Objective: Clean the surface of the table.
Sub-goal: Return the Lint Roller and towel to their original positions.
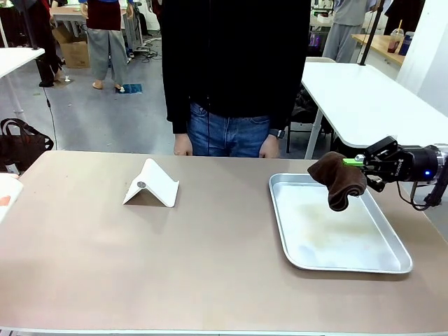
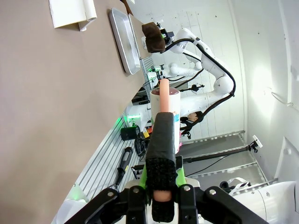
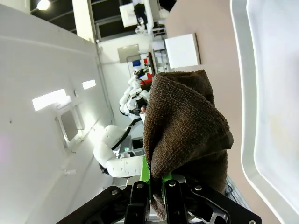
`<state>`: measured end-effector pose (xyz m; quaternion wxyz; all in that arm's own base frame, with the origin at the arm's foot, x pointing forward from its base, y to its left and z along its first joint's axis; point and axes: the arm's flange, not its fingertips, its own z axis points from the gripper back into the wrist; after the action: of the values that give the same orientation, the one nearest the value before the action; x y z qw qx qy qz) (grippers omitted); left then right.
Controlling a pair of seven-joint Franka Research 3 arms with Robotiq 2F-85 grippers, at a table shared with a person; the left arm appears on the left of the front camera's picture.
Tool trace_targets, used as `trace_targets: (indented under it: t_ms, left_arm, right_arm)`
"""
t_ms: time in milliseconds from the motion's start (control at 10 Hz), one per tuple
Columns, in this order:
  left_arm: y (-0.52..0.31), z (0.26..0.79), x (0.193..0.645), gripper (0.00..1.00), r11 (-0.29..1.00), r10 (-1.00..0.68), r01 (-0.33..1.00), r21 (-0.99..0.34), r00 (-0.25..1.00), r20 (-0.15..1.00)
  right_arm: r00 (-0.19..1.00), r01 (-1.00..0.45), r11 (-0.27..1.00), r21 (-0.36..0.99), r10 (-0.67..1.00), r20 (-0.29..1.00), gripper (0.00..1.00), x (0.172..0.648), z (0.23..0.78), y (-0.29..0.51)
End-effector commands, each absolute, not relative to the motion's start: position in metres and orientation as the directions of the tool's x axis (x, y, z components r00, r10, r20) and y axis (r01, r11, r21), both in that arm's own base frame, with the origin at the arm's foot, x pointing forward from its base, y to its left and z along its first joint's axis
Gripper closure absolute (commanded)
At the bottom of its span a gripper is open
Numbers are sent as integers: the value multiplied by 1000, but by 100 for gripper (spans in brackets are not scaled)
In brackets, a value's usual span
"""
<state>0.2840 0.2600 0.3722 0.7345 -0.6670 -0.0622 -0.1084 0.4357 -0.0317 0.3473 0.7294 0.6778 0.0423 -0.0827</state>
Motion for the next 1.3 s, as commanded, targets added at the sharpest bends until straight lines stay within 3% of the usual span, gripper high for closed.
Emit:
trace_targets:
  t_ms: [0,900,1200]
  left_arm:
    - [263,380,283,77,75,-67,242,-967,969,238]
    - [260,372,284,77,87,-76,242,-966,969,236]
    - [220,435,289,77,160,114,159,-974,977,178]
  right_arm:
    - [985,169,60,984,-57,-165,89,436,352,-31]
    - [983,178,67,982,-63,-174,89,436,347,-32]
    - [998,65,163,984,6,-67,89,444,378,9]
